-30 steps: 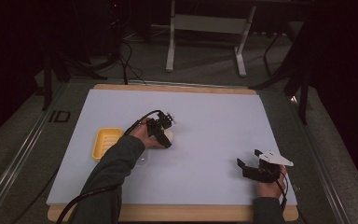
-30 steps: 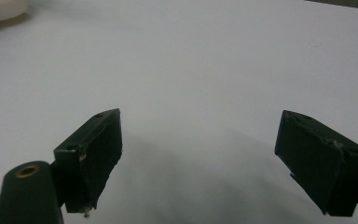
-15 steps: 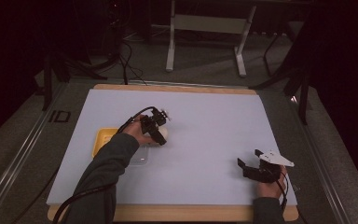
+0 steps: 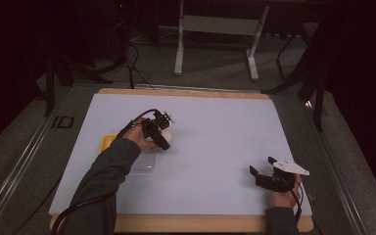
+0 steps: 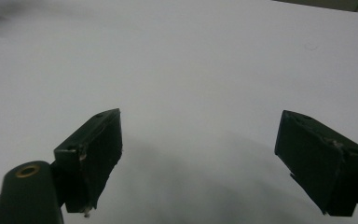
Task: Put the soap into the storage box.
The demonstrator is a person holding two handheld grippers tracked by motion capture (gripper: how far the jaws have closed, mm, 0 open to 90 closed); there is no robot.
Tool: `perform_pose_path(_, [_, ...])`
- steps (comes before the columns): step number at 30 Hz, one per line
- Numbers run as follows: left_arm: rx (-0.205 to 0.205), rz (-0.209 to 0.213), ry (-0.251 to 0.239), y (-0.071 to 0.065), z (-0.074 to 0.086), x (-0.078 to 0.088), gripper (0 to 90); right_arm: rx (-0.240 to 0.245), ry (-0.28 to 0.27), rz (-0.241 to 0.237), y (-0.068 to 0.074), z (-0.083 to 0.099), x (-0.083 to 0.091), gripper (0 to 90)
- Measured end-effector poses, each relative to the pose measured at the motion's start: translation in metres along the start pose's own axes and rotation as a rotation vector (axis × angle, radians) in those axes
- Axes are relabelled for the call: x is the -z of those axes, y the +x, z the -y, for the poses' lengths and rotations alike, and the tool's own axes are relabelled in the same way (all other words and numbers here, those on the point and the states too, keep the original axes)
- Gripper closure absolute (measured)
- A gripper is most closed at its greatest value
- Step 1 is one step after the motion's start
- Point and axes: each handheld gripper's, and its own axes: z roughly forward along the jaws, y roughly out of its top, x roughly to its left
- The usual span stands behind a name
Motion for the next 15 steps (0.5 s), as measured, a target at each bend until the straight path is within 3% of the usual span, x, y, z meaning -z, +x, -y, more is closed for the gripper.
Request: perform_pose_path(15, [0.033, -0.027, 0.011, 0.005, 0.015, 0.01, 23.7, 0.007, -0.002, 0.005, 0.001, 0.0, 0.0, 14.7])
